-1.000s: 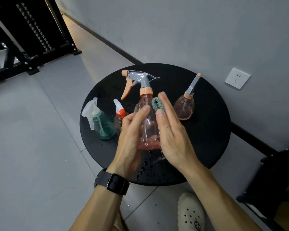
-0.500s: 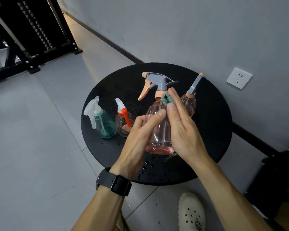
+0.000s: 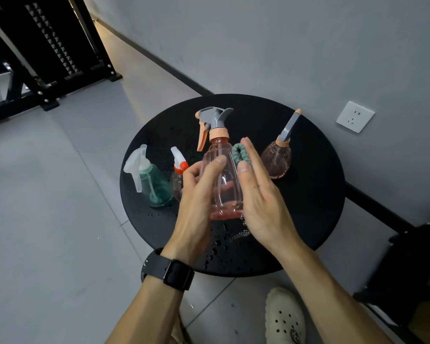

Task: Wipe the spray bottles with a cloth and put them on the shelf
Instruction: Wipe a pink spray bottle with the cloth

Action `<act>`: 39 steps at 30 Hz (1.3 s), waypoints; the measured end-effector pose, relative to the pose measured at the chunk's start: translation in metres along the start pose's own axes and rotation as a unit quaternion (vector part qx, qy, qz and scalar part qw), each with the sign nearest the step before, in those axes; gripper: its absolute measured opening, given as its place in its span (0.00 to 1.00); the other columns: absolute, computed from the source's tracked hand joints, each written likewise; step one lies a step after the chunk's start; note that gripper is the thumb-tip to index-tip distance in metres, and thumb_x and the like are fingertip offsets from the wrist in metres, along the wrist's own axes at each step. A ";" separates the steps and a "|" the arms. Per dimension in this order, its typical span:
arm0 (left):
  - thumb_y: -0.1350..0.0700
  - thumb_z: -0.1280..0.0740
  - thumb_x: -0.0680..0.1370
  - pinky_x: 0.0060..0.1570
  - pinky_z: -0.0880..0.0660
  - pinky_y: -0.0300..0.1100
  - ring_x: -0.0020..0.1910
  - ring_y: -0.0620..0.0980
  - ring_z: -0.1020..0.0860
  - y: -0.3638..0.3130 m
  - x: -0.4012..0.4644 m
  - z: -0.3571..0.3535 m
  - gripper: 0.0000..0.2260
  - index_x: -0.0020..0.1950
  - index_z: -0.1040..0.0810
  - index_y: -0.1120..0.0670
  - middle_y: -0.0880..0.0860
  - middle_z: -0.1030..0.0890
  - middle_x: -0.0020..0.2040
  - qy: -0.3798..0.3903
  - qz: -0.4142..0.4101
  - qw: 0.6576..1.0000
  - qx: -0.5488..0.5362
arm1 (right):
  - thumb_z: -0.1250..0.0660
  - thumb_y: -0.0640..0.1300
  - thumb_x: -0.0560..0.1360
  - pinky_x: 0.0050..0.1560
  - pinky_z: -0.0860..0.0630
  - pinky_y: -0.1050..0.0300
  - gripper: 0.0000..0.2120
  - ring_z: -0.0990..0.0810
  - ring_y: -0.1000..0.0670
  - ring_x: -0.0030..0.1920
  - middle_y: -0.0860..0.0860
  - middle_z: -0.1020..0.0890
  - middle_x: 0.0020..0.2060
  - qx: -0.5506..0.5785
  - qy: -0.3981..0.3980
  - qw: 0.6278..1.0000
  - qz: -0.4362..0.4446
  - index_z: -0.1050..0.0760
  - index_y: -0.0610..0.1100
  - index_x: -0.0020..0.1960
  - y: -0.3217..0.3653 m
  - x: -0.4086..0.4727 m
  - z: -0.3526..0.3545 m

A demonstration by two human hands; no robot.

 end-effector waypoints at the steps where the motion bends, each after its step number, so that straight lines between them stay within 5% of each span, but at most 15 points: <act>1: 0.39 0.27 0.70 0.40 0.20 0.47 0.50 0.51 0.15 0.000 0.000 0.001 0.30 0.66 0.29 0.53 0.47 0.15 0.51 -0.001 -0.001 1.000 -0.004 | 0.52 0.55 0.83 0.74 0.38 0.52 0.23 0.44 0.64 0.74 0.62 0.44 0.76 0.000 -0.001 1.000 0.001 0.48 0.59 0.77 0.000 0.001 0.000; 6: 0.43 0.24 0.67 0.41 0.20 0.47 0.47 0.51 0.15 0.002 -0.003 -0.004 0.30 0.63 0.29 0.54 0.51 0.16 0.49 0.011 0.004 1.000 -0.010 | 0.53 0.57 0.81 0.74 0.37 0.52 0.24 0.43 0.64 0.74 0.62 0.43 0.76 -0.005 -0.006 1.000 -0.004 0.48 0.60 0.77 0.000 0.000 0.003; 12: 0.41 0.25 0.68 0.50 0.19 0.61 0.49 0.55 0.15 0.011 -0.005 -0.010 0.27 0.61 0.25 0.53 0.51 0.15 0.49 0.051 0.020 0.998 0.043 | 0.52 0.52 0.84 0.74 0.38 0.51 0.21 0.41 0.61 0.74 0.60 0.40 0.76 -0.015 -0.033 0.999 -0.019 0.45 0.59 0.77 0.007 0.002 0.021; 25: 0.44 0.24 0.70 0.50 0.19 0.58 0.47 0.55 0.16 0.007 0.000 -0.005 0.28 0.65 0.26 0.53 0.57 0.16 0.53 0.022 0.017 0.999 -0.028 | 0.52 0.53 0.84 0.74 0.38 0.51 0.22 0.41 0.60 0.75 0.58 0.40 0.76 0.011 -0.019 1.000 0.004 0.47 0.58 0.77 0.007 0.003 0.013; 29: 0.40 0.25 0.68 0.51 0.19 0.55 0.51 0.58 0.16 0.007 0.002 0.002 0.32 0.66 0.24 0.55 0.59 0.17 0.58 0.010 0.013 1.000 -0.019 | 0.51 0.59 0.80 0.71 0.32 0.45 0.23 0.38 0.56 0.74 0.57 0.40 0.76 0.026 -0.007 1.000 0.007 0.47 0.65 0.75 0.003 0.003 0.006; 34: 0.38 0.32 0.75 0.44 0.20 0.51 0.51 0.56 0.16 0.009 0.002 0.001 0.23 0.62 0.20 0.53 0.59 0.18 0.59 0.025 0.018 0.999 0.024 | 0.52 0.55 0.82 0.73 0.35 0.50 0.24 0.45 0.64 0.75 0.62 0.45 0.77 -0.011 -0.020 0.999 0.046 0.48 0.59 0.77 0.008 0.001 0.007; 39: 0.41 0.37 0.78 0.54 0.20 0.62 0.52 0.56 0.17 0.008 0.000 -0.008 0.19 0.59 0.18 0.51 0.56 0.17 0.57 0.061 0.013 0.997 0.054 | 0.51 0.50 0.84 0.74 0.39 0.60 0.22 0.46 0.67 0.73 0.62 0.45 0.76 -0.027 -0.034 0.998 0.050 0.46 0.54 0.77 0.010 0.004 0.016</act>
Point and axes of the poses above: each hand's wrist, its own x-axis towards the middle knuckle, its own z-axis out of the back of the hand, y = z × x, the point moved 7 cm from there along x, towards the middle knuckle
